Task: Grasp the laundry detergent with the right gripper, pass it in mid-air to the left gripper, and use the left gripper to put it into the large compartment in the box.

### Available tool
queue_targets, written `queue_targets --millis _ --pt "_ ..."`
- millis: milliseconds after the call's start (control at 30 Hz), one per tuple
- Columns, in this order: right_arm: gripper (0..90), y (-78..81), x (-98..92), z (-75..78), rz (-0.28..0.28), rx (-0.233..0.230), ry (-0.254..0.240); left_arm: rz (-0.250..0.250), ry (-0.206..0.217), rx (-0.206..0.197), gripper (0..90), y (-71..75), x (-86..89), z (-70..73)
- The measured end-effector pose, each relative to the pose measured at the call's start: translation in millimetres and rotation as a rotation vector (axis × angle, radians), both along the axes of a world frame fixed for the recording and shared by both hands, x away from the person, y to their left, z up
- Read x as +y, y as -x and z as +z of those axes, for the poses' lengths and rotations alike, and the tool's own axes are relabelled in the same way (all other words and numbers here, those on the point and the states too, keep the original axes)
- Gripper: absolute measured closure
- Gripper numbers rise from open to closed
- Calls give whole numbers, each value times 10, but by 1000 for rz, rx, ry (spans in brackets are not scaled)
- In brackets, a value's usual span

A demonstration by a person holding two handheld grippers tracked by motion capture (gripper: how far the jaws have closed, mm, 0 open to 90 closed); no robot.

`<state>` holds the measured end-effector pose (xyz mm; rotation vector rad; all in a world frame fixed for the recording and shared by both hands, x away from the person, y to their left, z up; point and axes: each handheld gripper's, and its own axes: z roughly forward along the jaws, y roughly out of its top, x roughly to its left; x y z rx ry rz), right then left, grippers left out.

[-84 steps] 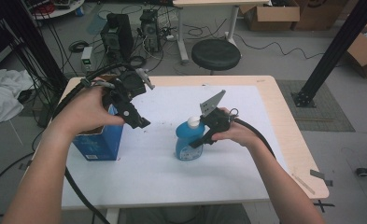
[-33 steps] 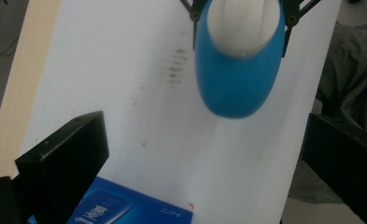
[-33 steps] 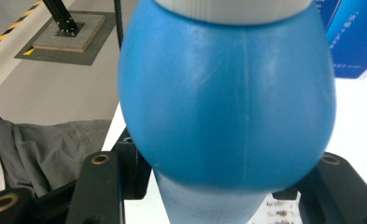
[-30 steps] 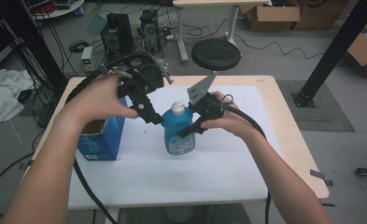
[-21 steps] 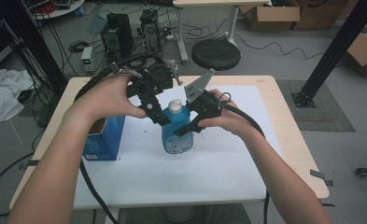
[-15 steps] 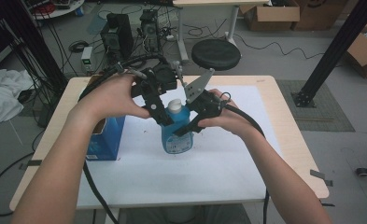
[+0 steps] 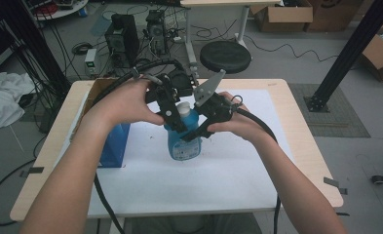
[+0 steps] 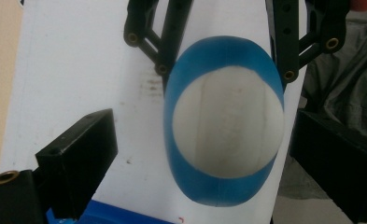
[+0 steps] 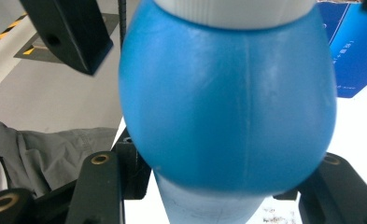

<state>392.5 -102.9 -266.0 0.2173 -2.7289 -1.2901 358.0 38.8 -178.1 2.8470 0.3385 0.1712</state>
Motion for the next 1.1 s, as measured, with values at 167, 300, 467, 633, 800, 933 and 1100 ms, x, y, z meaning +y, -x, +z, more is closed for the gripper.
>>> queue_targets --millis 167,300,467,633,800,933,1100 --pt "447 -1 -16 17 -2 1 -6 -4 -7 0 108 0 -21 -25" --pt "447 -1 -20 16 -4 -1 -5 -7 -4 2 133 -3 -34 -36" --pt "447 -6 -21 6 -4 2 -2 -7 -10 2 156 -8 -45 -60" --pt "447 -14 -22 3 -3 4 -5 -7 -14 1 160 -7 -43 -76" --pt "447 -24 -29 -9 -7 9 -5 -10 -5 4 173 -1 -39 -79" --pt "447 -26 -25 -15 -3 6 -3 -18 -9 5 195 -5 -53 -77" --pt "447 -30 -35 -8 -5 6 -8 -17 1 11 210 -2 -55 -76"
